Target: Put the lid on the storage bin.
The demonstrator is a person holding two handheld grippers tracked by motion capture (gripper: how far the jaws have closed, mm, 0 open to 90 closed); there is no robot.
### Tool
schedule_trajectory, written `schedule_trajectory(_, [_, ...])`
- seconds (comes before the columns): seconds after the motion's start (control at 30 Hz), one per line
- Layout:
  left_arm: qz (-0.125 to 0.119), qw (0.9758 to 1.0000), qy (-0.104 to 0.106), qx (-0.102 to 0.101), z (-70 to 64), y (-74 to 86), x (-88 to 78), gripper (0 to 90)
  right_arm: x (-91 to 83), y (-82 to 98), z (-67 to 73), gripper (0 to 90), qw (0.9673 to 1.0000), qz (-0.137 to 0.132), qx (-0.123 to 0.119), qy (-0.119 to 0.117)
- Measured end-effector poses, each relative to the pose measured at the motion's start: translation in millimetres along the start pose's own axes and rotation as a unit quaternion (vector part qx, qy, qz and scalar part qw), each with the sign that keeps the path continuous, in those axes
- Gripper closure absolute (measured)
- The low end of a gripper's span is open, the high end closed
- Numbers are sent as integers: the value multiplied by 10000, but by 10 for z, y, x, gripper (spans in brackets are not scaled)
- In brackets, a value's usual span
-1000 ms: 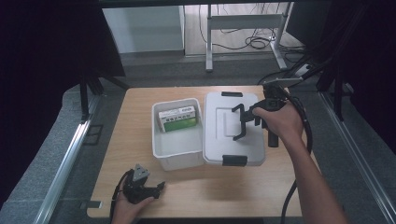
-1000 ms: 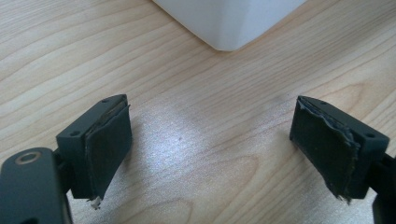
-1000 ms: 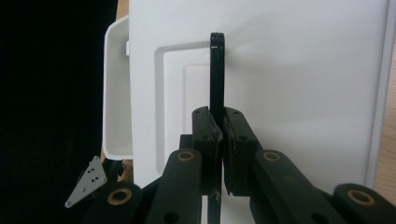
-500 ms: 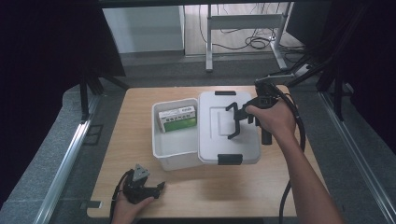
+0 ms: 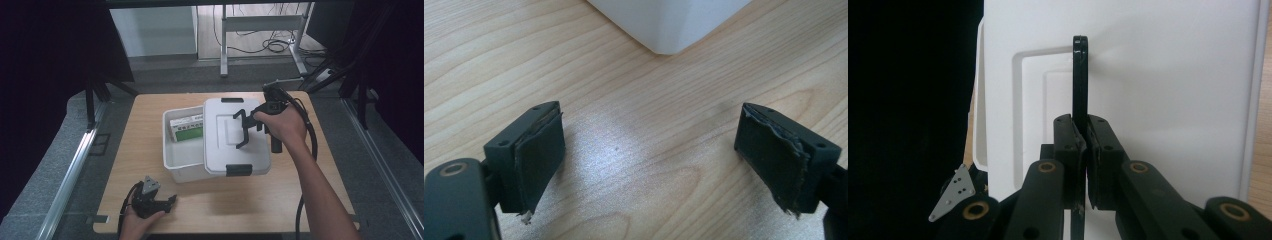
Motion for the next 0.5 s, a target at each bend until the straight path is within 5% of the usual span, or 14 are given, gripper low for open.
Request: schedule_trajectory(0.5, [-4, 10000, 1, -1, 0, 0, 1, 126, 139, -44, 204, 844, 9998, 108, -157, 57])
Point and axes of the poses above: each handheld gripper's, and its own axes: x roughly forward along the jaws, y roughly out of its underside, z roughly to its left, the point moved 5 cm from there along x, roughly forward along the jaws, and after that the axes turned 8 degrees about z, right-handed, at the moved point
